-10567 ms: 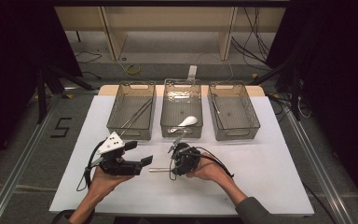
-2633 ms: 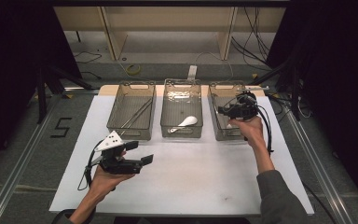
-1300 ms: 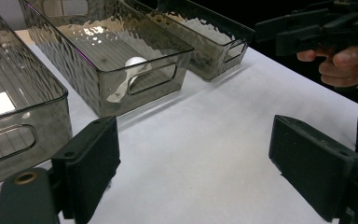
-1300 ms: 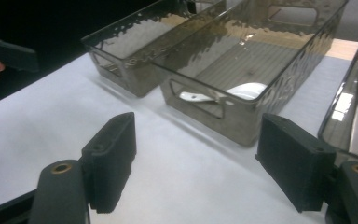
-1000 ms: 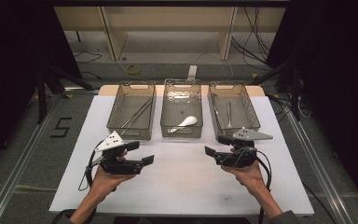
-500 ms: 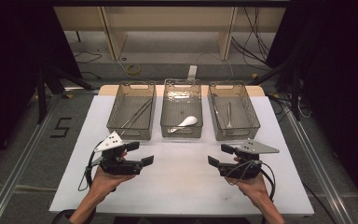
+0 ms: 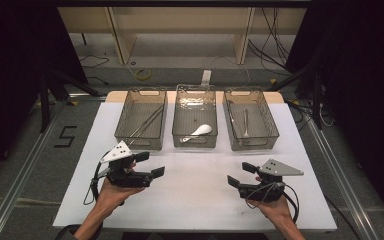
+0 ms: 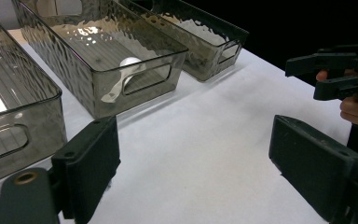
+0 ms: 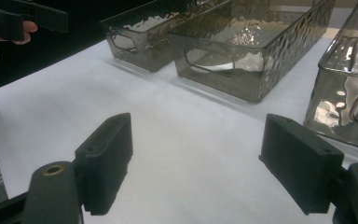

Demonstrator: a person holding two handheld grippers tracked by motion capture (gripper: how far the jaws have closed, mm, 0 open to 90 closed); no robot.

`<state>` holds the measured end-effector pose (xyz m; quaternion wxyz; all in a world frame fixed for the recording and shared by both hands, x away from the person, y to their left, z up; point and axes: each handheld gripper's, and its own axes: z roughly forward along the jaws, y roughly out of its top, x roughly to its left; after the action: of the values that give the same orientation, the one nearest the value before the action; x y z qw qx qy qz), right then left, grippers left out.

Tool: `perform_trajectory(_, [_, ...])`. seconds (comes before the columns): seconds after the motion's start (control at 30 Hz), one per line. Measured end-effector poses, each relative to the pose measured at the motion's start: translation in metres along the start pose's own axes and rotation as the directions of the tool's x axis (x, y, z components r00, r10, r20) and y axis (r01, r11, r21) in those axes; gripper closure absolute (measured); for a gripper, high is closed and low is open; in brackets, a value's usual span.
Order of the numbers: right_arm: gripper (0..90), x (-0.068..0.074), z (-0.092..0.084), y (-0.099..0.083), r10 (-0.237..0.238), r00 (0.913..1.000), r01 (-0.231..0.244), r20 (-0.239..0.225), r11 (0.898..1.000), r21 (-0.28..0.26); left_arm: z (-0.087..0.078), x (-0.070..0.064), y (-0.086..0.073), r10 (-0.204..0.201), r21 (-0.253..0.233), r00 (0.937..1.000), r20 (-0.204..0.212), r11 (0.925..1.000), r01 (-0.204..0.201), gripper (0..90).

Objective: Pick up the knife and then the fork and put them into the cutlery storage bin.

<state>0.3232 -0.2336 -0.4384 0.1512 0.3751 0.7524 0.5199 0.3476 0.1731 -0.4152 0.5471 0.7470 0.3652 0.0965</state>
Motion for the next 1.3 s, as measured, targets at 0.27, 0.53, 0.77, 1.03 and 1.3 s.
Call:
perform_trajectory(0.27, [25.0, -0.0009, -0.0025, -0.0025, 0.009, 0.9998, -0.009, 0.017, 1.000, 0.008, -0.0014, -0.0002, -0.0006, 0.007, 0.000, 1.0000, 0.004, 1.0000, -0.007, 15.3])
perform_trajectory(0.53, [25.0, -0.0009, -0.0034, -0.0026, 0.007, 0.9997, -0.007, 0.022, 1.000, 0.003, -0.0011, -0.0001, -0.0004, 0.004, 0.000, 1.0000, 0.007, 1.0000, -0.004, 15.3])
perform_trajectory(0.77, [24.9, -0.0005, -0.0036, -0.0023, 0.000, 0.9997, 0.000, 0.024, 1.000, 0.000, -0.0009, -0.0005, -0.0003, 0.006, 0.000, 1.0000, 0.006, 1.0000, -0.006, 15.3])
perform_trajectory(1.03, [24.9, 0.0000, -0.0034, -0.0021, -0.007, 0.9997, 0.007, 0.025, 1.000, 0.001, -0.0009, -0.0004, -0.0004, 0.007, 0.001, 1.0000, 0.005, 1.0000, -0.007, 15.3])
perform_trajectory(1.3, [24.9, 0.0007, -0.0035, -0.0019, -0.010, 0.9996, 0.010, 0.027, 1.000, 0.001, -0.0008, -0.0005, -0.0003, 0.007, 0.001, 1.0000, 0.005, 1.0000, -0.007, 15.3])
